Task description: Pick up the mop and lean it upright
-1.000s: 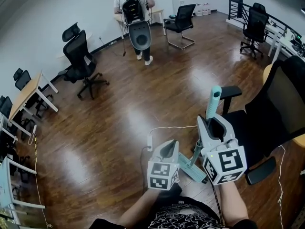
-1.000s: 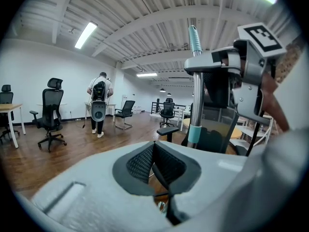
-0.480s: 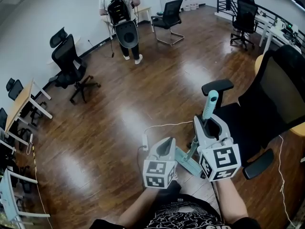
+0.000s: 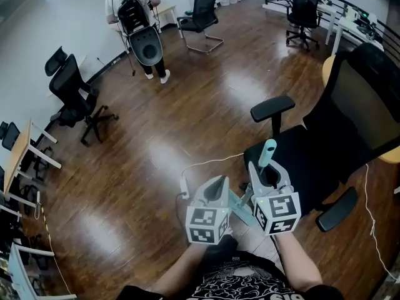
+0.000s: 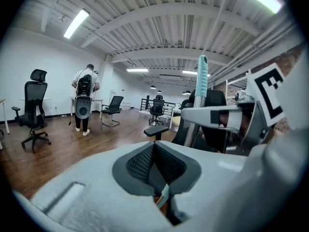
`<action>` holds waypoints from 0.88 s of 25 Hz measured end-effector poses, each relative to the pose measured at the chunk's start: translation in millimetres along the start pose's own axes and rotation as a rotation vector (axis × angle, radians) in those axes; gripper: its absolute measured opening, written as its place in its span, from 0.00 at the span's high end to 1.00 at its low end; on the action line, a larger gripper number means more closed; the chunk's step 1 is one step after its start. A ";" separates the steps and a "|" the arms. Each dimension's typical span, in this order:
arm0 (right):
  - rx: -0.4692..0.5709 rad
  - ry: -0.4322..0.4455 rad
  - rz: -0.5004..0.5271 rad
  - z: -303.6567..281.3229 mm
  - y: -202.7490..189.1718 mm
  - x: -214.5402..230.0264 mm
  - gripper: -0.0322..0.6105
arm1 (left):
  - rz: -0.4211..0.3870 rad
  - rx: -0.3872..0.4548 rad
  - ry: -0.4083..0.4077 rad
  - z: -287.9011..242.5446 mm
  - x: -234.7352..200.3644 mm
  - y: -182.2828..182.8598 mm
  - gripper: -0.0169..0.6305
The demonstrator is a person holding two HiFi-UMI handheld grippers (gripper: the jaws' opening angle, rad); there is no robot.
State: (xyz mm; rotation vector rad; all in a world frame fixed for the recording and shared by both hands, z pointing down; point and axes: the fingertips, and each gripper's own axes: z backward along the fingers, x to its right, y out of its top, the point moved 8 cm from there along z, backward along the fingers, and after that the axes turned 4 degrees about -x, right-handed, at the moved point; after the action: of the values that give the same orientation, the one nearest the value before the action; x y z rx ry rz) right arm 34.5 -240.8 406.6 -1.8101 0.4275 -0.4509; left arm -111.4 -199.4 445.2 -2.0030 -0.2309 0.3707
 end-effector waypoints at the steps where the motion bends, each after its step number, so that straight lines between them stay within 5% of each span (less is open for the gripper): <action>1: -0.008 -0.008 -0.007 -2.3 -4.4 3.6 0.81 | -0.004 -0.002 -0.008 -5.0 0.5 1.8 0.97; 22: -0.145 -0.131 -0.099 -27.0 -79.3 50.6 0.80 | -0.043 -0.072 -0.132 -64.0 6.2 8.9 0.97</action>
State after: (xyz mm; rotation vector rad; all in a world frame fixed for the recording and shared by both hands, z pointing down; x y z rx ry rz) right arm 69.1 -267.1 494.3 -1.9948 0.2868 -0.3741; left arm -82.6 -254.9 462.8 -2.0432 -0.3742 0.4737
